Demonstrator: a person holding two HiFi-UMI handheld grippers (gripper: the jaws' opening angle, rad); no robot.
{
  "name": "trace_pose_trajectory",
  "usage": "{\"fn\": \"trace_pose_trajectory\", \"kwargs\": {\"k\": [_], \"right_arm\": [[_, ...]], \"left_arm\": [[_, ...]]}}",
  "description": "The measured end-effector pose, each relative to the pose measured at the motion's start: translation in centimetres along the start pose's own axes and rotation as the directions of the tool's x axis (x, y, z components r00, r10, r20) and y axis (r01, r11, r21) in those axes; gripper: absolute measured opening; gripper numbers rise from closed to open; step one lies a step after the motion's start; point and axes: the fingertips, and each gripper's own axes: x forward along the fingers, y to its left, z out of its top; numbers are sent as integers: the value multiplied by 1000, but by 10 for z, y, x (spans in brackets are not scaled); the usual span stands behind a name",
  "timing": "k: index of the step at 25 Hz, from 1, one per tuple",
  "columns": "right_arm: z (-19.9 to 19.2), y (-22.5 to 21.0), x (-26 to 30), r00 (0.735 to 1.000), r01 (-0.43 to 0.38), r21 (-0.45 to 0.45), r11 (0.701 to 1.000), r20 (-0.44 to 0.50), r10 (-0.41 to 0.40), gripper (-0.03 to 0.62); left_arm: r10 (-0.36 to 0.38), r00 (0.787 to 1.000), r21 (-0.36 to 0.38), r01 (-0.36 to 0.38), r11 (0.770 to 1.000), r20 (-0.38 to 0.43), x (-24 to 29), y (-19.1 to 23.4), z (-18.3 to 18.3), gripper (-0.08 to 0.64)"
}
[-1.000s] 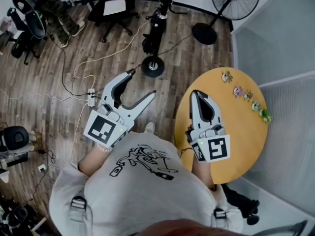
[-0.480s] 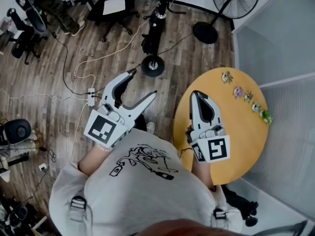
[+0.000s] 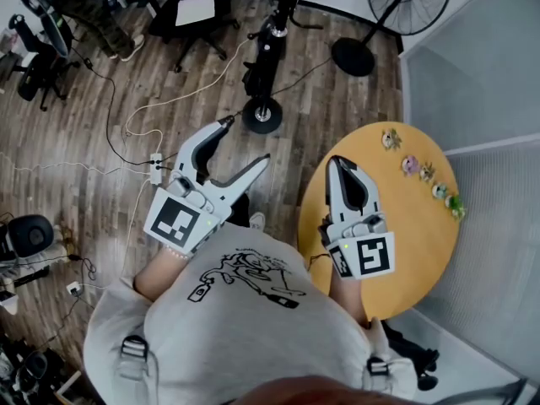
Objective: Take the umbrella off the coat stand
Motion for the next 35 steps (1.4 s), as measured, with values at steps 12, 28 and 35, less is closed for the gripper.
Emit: {"fn": "trace_pose_trajectory", "kwargs": {"k": [12,28,35], "right_arm": [[12,-15,52,1000,5,-28,1000,-4,-5,15],[22,-32,122,1000,10,-28,1000,4,-10,15],[32,-34,153,1000,17,-39,999,12,-16,15]], "left_arm": [[-3,1000,2,3,1000,10,30,51,8,313],[-5,1000,-15,6,1000,15,68,113,13,313],[-17,999,-17,17,1000,29,79,142,20,313]]}}
